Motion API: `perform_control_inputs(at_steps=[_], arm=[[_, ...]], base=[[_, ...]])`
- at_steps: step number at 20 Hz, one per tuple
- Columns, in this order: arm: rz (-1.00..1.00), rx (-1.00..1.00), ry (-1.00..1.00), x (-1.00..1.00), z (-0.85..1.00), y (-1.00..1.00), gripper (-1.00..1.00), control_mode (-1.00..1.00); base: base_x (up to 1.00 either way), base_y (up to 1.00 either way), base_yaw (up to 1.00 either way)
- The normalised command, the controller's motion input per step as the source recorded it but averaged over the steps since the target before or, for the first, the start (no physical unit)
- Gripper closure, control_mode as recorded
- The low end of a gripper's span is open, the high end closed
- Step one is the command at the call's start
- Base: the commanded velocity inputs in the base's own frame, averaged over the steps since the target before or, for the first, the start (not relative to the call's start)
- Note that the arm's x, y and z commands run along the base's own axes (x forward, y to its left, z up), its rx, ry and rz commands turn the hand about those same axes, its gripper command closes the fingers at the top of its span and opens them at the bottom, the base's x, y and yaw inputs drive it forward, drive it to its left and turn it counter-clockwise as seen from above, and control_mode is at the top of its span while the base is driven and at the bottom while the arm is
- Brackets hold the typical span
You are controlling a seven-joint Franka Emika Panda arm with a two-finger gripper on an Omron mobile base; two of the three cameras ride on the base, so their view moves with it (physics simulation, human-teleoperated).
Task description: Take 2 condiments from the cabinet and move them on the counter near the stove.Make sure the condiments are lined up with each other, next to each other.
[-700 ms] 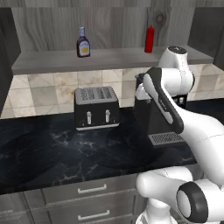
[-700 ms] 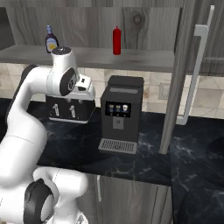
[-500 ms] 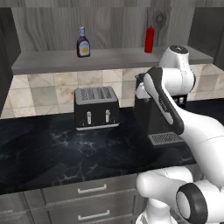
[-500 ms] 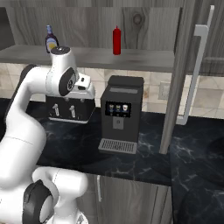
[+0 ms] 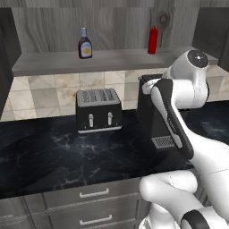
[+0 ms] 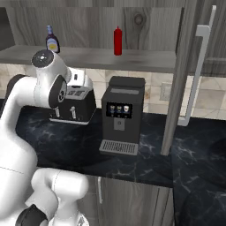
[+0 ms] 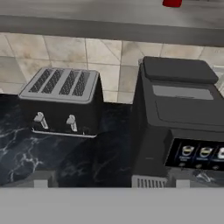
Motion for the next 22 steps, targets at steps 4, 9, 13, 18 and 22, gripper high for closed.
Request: perform_control_inputs(at_steps=[4,9,13,18,22], arm=[[-0.01,-0.05,-0.4,-0.01,0.35,0.0,-1.0,-1.0],[-0.05,-0.02,-0.33,0.0,0.44,-0.01,-1.0,-1.0],[-0.08,0.0,-0.15,0.0,0.51,-0.12,-1.0,-1.0],[-0.09,0.03,-0.02,0.0,0.49,-0.19,-1.0,-1.0],[-0.03,0.11,0.0,0.15,0.39,-0.29,-1.0,-1.0]], base=[[0.0,0.0,0.0],[0.0,0.0,0.0],[0.0,0.0,0.0],[0.0,0.0,0.0],[0.0,0.0,0.0]])
